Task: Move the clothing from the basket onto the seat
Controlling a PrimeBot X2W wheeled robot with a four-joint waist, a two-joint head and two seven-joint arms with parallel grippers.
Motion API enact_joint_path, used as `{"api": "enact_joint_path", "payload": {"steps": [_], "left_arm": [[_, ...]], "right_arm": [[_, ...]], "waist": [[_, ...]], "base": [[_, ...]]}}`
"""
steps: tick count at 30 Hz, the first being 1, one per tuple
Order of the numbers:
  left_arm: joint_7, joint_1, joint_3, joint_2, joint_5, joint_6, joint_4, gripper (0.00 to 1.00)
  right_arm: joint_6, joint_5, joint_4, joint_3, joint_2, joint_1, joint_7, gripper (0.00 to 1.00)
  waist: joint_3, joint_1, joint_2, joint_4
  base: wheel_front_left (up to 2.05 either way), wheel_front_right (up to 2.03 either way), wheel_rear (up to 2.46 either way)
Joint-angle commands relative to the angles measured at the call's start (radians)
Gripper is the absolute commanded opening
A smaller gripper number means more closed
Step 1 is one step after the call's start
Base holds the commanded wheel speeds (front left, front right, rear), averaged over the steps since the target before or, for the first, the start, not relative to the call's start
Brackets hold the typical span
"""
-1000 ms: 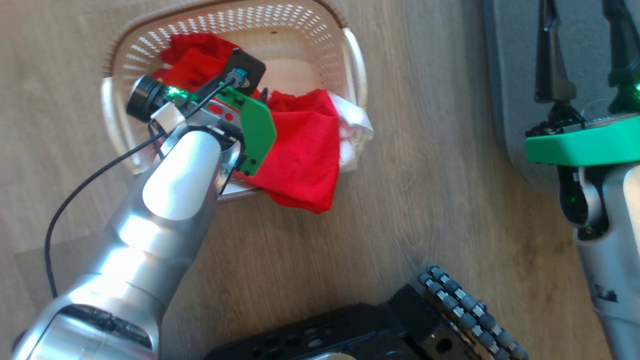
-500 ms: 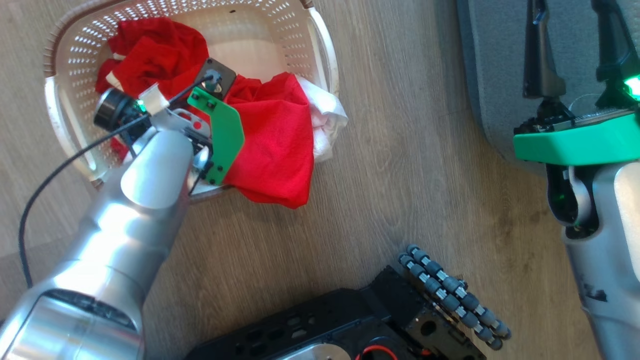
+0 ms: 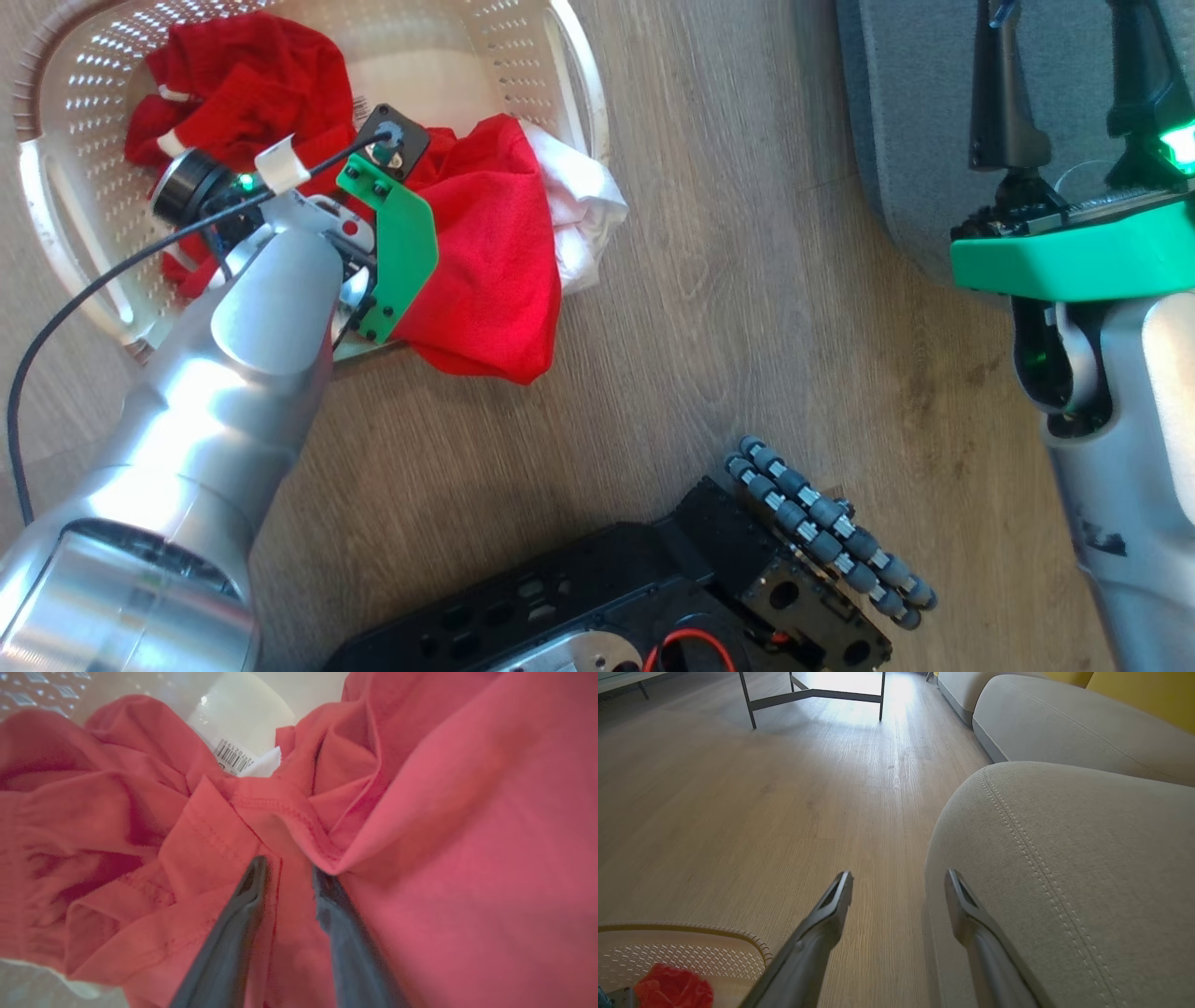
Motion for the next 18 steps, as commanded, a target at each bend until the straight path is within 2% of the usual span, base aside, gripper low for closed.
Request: {"api": "enact_joint_path", "payload": {"steps": [1, 2, 10, 18], "left_arm": [[-0.006, -0.008, -0.002, 0.014, -0.010, -0.003, -0.013, 0.26], [-0.008, -0.010, -0.004, 0.012, -0.016, -0.004, -0.011, 0.00], [-0.070, -0.027, -0.001, -0.008, -0.066, -0.006, -0.026, 0.00], [-0.218, -0.014, 0.075, -0.037, -0.182, 0.005, -0.113, 0.00]], "right_arm": [[0.007, 0.006, -0.028, 0.009, 0.000, 0.028, -0.005, 1.00], [0.007, 0.007, -0.027, 0.008, 0.000, 0.028, -0.005, 1.00], [0.007, 0.005, -0.016, -0.004, 0.002, 0.032, -0.005, 1.00], [0.007, 0.000, -0.008, -0.027, -0.018, 0.054, -0.005, 1.00]], "waist": [[0.005, -0.0001, 0.0000, -0.006], [0.006, -0.0001, 0.0000, -0.007], [-0.014, -0.0001, 0.0000, 0.009], [-0.094, -0.0001, 0.0000, 0.059]], "base": [[0.00, 0.00, 0.00], [0.00, 0.00, 0.00], [0.00, 0.00, 0.00], [0.00, 0.00, 0.00]]}}
